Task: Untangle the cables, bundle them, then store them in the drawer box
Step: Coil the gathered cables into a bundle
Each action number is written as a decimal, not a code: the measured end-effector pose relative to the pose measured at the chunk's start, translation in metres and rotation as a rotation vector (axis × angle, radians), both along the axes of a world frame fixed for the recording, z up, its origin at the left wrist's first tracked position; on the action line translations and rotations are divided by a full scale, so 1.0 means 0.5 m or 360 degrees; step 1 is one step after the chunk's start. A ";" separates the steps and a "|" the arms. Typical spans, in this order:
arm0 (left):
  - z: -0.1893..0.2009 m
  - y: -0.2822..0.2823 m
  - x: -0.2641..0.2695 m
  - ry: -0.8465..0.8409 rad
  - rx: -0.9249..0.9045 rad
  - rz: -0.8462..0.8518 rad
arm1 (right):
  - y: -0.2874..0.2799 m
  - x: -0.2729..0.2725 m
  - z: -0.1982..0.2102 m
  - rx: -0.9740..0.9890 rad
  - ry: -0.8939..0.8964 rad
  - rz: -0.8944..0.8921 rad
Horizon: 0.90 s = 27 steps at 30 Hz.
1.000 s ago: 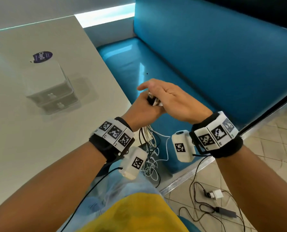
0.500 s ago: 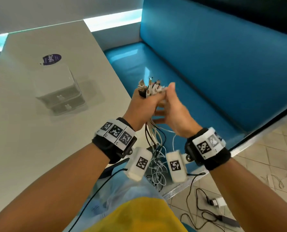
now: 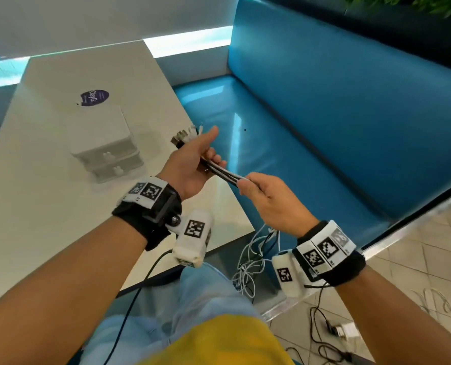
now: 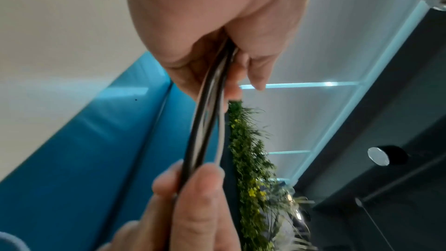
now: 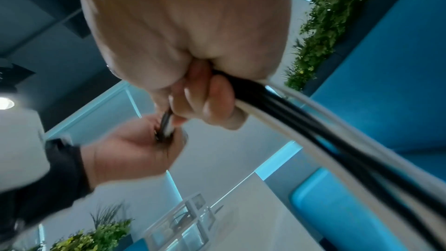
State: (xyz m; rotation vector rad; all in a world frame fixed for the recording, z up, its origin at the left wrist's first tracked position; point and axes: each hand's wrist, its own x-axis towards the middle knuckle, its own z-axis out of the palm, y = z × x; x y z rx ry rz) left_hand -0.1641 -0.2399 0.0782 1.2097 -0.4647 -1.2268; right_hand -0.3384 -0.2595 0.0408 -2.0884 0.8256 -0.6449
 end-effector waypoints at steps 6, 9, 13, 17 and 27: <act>-0.016 0.023 0.095 -0.0617 0.0118 0.0075 | -0.018 -0.008 0.013 -0.0230 0.0353 0.0081; 0.008 0.035 0.084 -0.1506 -0.0343 0.0055 | -0.020 -0.001 0.028 -0.0124 0.0524 0.0175; 0.031 0.048 0.026 -0.1860 -0.0712 -0.0765 | -0.030 0.017 0.071 -0.0074 0.0715 0.0365; -0.003 0.036 0.014 -0.1981 -0.0434 -0.1217 | -0.039 0.024 0.125 -0.0018 0.0471 0.0374; -0.011 0.066 0.000 -0.1212 -0.0157 -0.0923 | -0.100 0.038 0.138 -0.0042 -0.0006 -0.0181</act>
